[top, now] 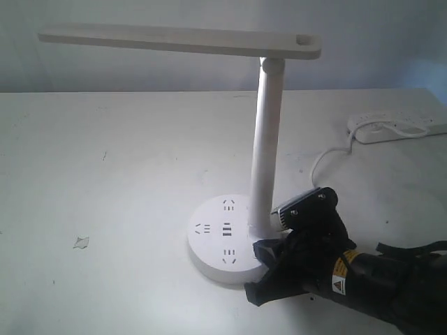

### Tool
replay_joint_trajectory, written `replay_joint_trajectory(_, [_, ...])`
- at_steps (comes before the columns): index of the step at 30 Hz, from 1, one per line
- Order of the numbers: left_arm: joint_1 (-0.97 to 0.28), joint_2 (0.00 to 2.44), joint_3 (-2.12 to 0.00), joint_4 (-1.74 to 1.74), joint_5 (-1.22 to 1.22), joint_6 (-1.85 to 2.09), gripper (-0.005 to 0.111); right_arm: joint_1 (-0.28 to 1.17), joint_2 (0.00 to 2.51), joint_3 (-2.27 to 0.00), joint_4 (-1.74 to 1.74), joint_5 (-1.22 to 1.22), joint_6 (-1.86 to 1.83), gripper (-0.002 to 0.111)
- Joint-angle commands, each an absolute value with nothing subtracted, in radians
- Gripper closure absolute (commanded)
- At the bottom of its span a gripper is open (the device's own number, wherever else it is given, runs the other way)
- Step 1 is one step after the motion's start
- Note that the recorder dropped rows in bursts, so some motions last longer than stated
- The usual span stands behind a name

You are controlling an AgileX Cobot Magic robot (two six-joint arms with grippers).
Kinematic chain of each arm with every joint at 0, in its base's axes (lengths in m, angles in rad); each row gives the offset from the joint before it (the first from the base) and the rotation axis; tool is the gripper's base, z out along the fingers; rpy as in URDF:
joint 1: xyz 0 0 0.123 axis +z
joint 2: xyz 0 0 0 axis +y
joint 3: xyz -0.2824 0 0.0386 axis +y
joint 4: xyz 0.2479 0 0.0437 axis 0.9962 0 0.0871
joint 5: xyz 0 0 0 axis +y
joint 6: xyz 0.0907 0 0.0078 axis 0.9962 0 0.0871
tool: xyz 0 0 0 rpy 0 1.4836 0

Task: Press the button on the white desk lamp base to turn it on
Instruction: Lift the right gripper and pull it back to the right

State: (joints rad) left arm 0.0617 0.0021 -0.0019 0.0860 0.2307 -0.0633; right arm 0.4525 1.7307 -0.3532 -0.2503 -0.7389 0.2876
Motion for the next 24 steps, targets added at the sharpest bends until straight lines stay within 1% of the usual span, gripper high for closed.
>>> replay_joint_trajectory(1, [0.058,0.000,0.000,0.084,0.231,-0.064,0.107,0.458,1.735,-0.296,-0.243,-0.914,0.258,0.108])
replay_joint_trajectory(6, [0.058,0.000,0.000,0.084,0.231,-0.064,0.107,0.458,1.735,-0.178,-0.107,-1.221,0.195,0.108])
replay_joint_trajectory(12, [0.058,0.000,0.000,0.084,0.231,-0.064,0.107,0.458,1.648,-0.040,0.166,-1.221,0.145,0.108])
replay_joint_trajectory(15, [0.058,0.000,0.000,0.084,0.231,-0.064,0.107,0.458,1.545,0.000,0.178,-1.221,0.145,0.108])
replay_joint_trajectory(24, [0.058,0.000,0.000,0.084,0.231,-0.064,0.107,0.458,1.120,0.000,0.153,-1.221,0.141,0.108])
